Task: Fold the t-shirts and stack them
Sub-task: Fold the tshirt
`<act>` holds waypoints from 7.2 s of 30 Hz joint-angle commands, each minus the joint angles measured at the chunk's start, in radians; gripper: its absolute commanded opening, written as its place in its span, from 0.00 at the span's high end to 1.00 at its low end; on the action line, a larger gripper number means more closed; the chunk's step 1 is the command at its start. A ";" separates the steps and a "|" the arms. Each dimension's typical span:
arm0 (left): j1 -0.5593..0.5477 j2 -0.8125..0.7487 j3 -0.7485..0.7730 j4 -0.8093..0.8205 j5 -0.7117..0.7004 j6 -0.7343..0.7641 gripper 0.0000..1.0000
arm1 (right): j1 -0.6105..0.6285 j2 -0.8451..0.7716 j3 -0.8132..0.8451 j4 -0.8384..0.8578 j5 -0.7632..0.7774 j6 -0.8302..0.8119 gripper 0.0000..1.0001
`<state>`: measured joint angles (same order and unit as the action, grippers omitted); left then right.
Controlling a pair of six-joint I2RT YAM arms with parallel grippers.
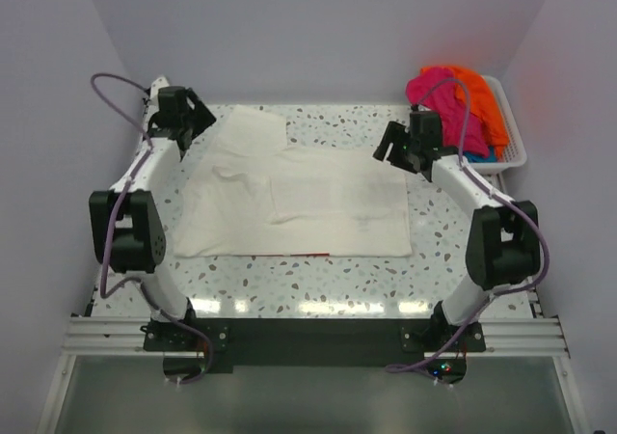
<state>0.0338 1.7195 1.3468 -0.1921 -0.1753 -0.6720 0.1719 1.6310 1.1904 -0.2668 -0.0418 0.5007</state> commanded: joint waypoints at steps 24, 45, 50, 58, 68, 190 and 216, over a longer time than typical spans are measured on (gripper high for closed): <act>-0.086 0.893 0.891 0.075 0.169 0.474 0.21 | 0.001 0.313 0.321 0.089 0.039 -0.229 0.30; -0.123 0.850 0.787 0.272 0.112 0.420 0.72 | -0.006 0.379 0.351 -0.005 0.194 -0.229 0.35; -0.123 0.827 0.784 0.302 0.091 0.413 0.82 | -0.015 0.409 0.373 -0.031 0.229 -0.238 0.36; -0.120 0.789 0.747 0.362 0.095 0.402 0.94 | -0.026 0.469 0.422 -0.051 0.290 -0.269 0.35; -0.118 0.769 0.733 0.402 0.140 0.379 1.00 | -0.043 0.648 0.589 -0.080 0.299 -0.277 0.43; -0.156 -0.363 -0.752 0.220 -0.071 -0.279 0.74 | 0.100 -0.198 -0.508 0.176 0.200 0.128 0.72; -0.034 0.153 -0.266 0.099 -0.004 -0.278 0.79 | 0.155 -0.295 -0.701 0.218 0.043 0.197 0.79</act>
<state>-0.0132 1.8275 0.9985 -0.0242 -0.1413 -0.9985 0.3027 1.3521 0.5392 -0.0578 0.0200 0.6674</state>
